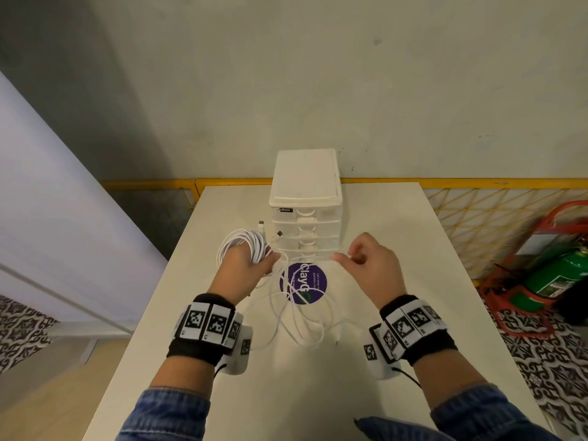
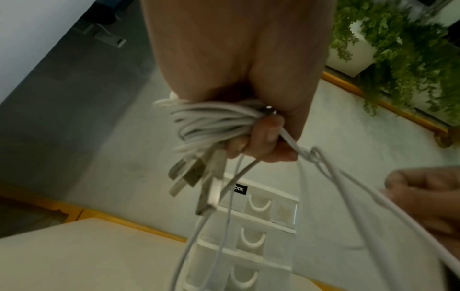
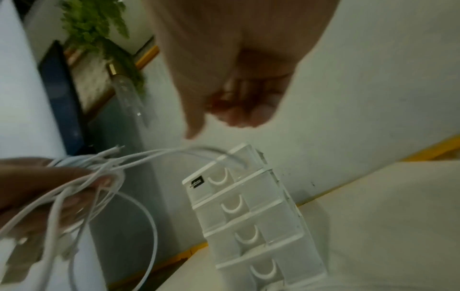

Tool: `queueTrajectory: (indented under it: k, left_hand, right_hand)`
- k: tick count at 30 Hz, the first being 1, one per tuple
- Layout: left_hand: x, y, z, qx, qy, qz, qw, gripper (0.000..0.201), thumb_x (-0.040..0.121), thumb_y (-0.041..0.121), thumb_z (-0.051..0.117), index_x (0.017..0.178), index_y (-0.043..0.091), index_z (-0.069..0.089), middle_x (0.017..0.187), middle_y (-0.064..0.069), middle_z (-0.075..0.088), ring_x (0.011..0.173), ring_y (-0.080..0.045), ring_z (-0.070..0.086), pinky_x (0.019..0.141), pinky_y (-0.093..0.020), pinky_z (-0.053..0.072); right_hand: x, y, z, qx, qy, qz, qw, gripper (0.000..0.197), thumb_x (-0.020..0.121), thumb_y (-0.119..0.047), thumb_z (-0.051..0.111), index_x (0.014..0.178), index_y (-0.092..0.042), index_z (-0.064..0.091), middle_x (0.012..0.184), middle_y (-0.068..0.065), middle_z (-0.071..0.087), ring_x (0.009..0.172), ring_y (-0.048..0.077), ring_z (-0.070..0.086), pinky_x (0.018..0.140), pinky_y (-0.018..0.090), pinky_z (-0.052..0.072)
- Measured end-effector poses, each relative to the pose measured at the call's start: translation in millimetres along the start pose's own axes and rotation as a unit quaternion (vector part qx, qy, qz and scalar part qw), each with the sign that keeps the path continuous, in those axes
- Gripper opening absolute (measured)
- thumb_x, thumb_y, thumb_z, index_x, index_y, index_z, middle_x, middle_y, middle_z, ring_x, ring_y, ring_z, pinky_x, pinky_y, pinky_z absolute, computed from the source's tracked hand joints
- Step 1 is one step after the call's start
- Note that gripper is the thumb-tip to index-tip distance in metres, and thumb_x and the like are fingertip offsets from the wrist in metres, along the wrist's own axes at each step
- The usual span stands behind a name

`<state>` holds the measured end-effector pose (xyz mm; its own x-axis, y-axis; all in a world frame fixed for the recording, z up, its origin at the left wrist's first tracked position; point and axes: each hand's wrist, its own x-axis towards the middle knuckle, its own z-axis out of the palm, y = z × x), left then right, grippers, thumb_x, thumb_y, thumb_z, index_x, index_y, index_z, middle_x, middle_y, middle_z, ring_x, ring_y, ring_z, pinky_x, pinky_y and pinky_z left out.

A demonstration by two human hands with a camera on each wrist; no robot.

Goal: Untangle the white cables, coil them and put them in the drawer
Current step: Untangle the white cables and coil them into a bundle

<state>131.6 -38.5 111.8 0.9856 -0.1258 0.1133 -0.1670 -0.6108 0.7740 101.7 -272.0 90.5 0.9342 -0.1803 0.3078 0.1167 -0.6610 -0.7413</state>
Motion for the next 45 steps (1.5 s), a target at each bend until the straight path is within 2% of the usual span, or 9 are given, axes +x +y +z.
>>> queueTrajectory:
  k: [6,9,15,19,24,27,34,41,45]
  left_hand:
    - [-1.0,4.6,8.3,-0.047,-0.019,0.02,0.999,0.021,0.089,0.021,0.065,0.074,0.006,0.064,0.06,0.001,0.062,0.051,-0.003,0.058,0.051,-0.018,0.045]
    - [-1.5,3.6,5.6,-0.042,-0.025,0.015,0.999,0.023,0.089,0.023,0.064,0.074,0.006,0.063,0.056,0.003,0.059,0.046,-0.009,0.055,0.041,-0.029,0.048]
    - [2.3,-8.7,-16.4,-0.012,0.023,-0.022,0.999,0.025,0.089,0.026,0.064,0.074,0.006,0.064,0.055,0.003,0.06,0.043,-0.012,0.054,0.038,-0.037,0.05]
    - [-0.2,-9.7,-13.7,-0.015,0.032,-0.006,0.999,0.031,0.09,0.023,0.063,0.067,0.003,0.061,0.056,-0.005,0.061,0.052,-0.029,0.058,0.044,-0.041,0.049]
    - [-2.2,2.9,9.2,-0.021,0.006,0.005,1.0,0.032,0.089,0.022,0.064,0.069,-0.003,0.062,0.056,-0.009,0.061,0.044,-0.024,0.055,0.034,-0.033,0.046]
    - [-1.7,7.4,13.7,-0.039,0.002,0.021,0.999,0.029,0.089,0.019,0.064,0.066,0.003,0.06,0.053,-0.001,0.059,0.043,-0.012,0.053,0.041,-0.03,0.047]
    - [-3.3,4.5,1.4,-0.03,0.013,0.019,0.999,0.029,0.089,0.023,0.065,0.066,0.005,0.061,0.049,0.007,0.056,0.04,-0.007,0.053,0.039,-0.024,0.045]
    - [7.1,-27.8,-34.7,-0.001,0.097,0.004,0.995,0.024,0.087,0.026,0.067,0.075,0.005,0.065,0.066,-0.003,0.064,0.062,-0.015,0.061,0.059,-0.024,0.046]
    - [0.3,-10.5,-6.3,-0.008,0.044,0.015,0.999,0.032,0.089,0.026,0.065,0.066,0.004,0.062,0.055,-0.005,0.062,0.046,-0.018,0.057,0.048,-0.034,0.049]
  right_hand:
    - [-4.8,-26.3,27.2,0.07,-0.109,-0.176,0.976,0.028,0.088,-0.034,0.059,0.11,-0.018,0.066,0.1,-0.006,0.07,0.093,0.004,0.06,0.085,0.015,0.044]
    - [-2.3,-19.5,34.6,0.041,-0.145,-0.176,0.973,0.021,0.089,-0.02,0.059,0.106,-0.017,0.07,0.087,-0.012,0.071,0.08,-0.01,0.058,0.074,0.001,0.037]
    - [7.5,41.7,12.7,-0.111,0.136,-0.055,0.983,0.008,0.079,-0.016,0.067,0.076,-0.016,0.075,0.074,0.003,0.071,0.071,0.026,0.057,0.065,0.03,0.043]
    - [1.1,62.8,6.0,-0.194,0.051,0.186,0.962,0.017,0.088,-0.024,0.06,0.099,-0.019,0.072,0.11,0.007,0.062,0.106,0.031,0.046,0.081,0.04,0.039]
    - [-2.1,6.5,15.6,-0.059,0.135,-0.136,0.98,0.04,0.073,-0.005,0.052,0.108,-0.016,0.067,0.1,0.004,0.058,0.096,0.019,0.048,0.083,0.03,0.036]
    - [-3.9,-25.1,26.3,-0.027,-0.046,-0.254,0.966,0.033,0.081,-0.012,0.054,0.111,-0.02,0.066,0.098,-0.002,0.063,0.095,0.015,0.052,0.084,0.028,0.04]
    - [5.9,-4.2,27.4,-0.069,0.009,-0.187,0.98,0.01,0.081,-0.025,0.066,0.085,-0.028,0.075,0.077,-0.008,0.074,0.068,0.013,0.064,0.076,0.033,0.042]
    - [6.3,68.2,-11.0,-0.178,0.048,0.167,0.968,0.023,0.094,-0.025,0.051,0.107,-0.028,0.069,0.105,0.001,0.071,0.104,0.024,0.056,0.082,0.033,0.029]
    - [0.9,47.9,7.0,-0.115,0.082,-0.021,0.99,0.041,0.082,-0.007,0.051,0.12,-0.013,0.061,0.117,0.007,0.063,0.108,0.025,0.051,0.091,0.04,0.044]
